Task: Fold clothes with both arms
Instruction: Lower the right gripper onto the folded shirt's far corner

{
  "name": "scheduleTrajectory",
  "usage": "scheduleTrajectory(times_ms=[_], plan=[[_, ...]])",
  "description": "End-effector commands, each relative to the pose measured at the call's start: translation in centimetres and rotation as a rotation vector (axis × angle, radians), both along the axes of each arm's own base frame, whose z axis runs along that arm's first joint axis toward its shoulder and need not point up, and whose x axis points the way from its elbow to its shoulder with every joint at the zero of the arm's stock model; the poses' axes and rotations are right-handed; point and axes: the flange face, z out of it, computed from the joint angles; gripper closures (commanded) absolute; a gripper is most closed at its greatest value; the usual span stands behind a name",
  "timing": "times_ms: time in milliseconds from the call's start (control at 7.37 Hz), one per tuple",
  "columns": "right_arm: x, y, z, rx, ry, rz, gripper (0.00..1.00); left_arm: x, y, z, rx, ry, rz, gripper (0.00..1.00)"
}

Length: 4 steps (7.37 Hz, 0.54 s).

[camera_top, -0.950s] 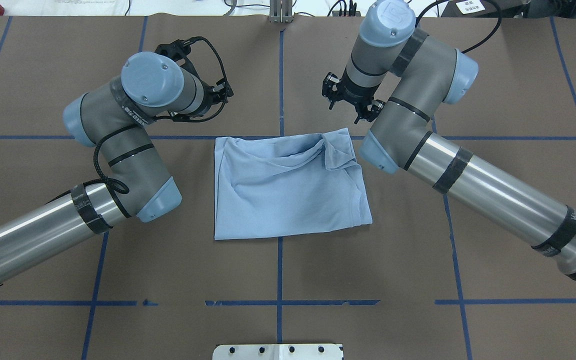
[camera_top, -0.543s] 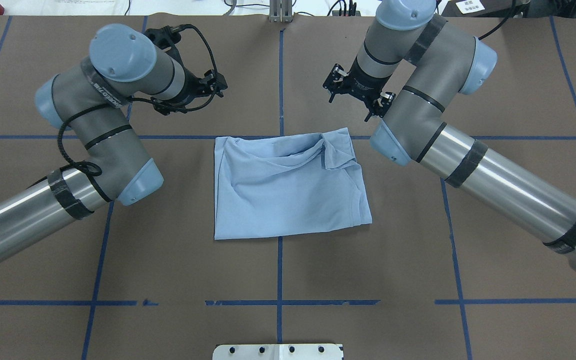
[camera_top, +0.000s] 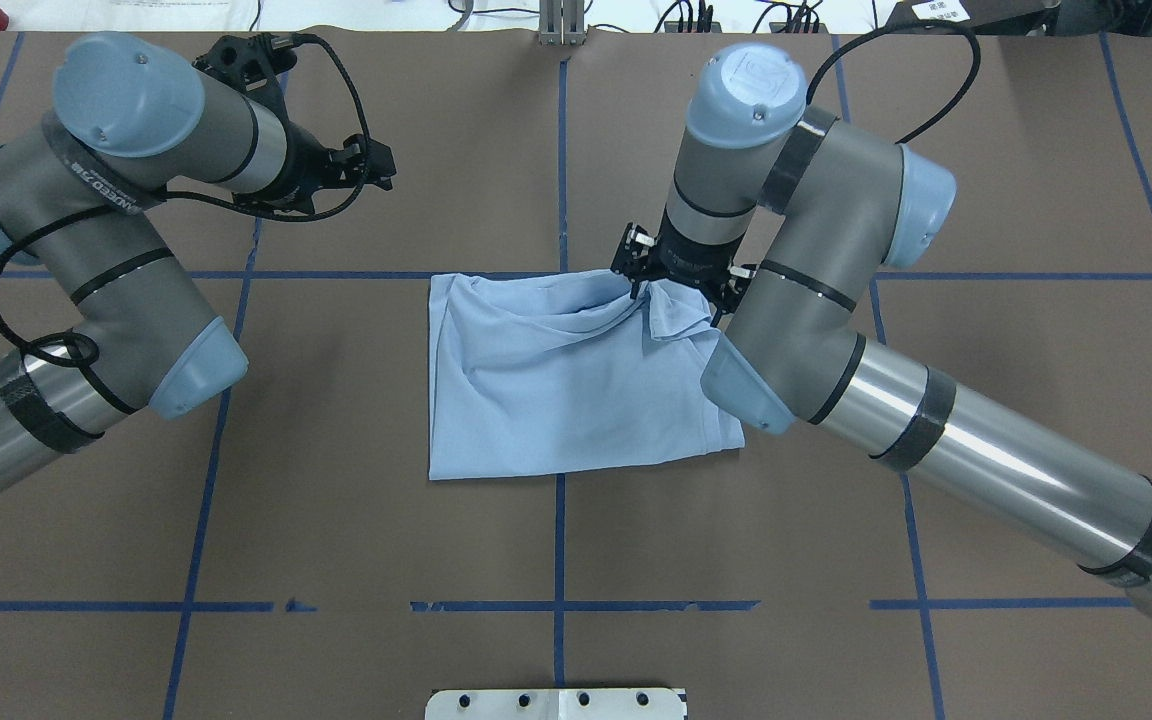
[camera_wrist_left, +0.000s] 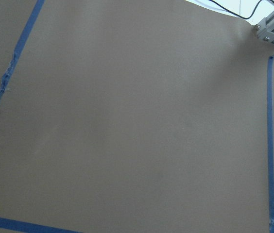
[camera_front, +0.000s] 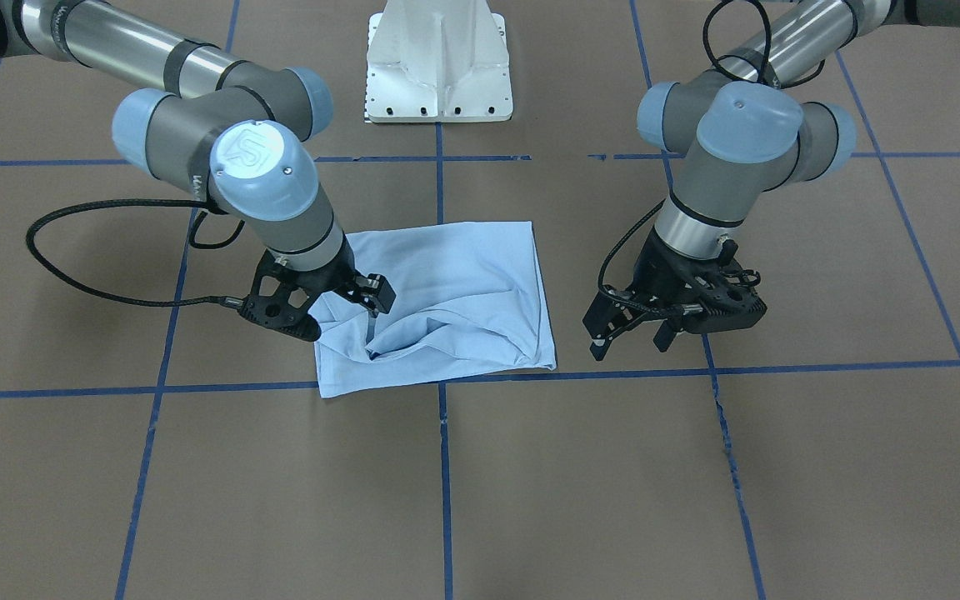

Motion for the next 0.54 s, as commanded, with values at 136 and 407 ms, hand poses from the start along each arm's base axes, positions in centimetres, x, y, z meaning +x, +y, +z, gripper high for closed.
scheduleTrajectory(times_ms=[136,407], plan=[[-2.2,-0.5,3.1,0.171,0.115,-0.138,0.00,-0.6,0.8,-1.2,-0.004,0.033,-0.014,0.00],[-2.6,-3.6,4.0,0.197,0.152,-0.172,0.00,-0.4,1.0,-1.4,-0.009,0.041,-0.017,0.00]])
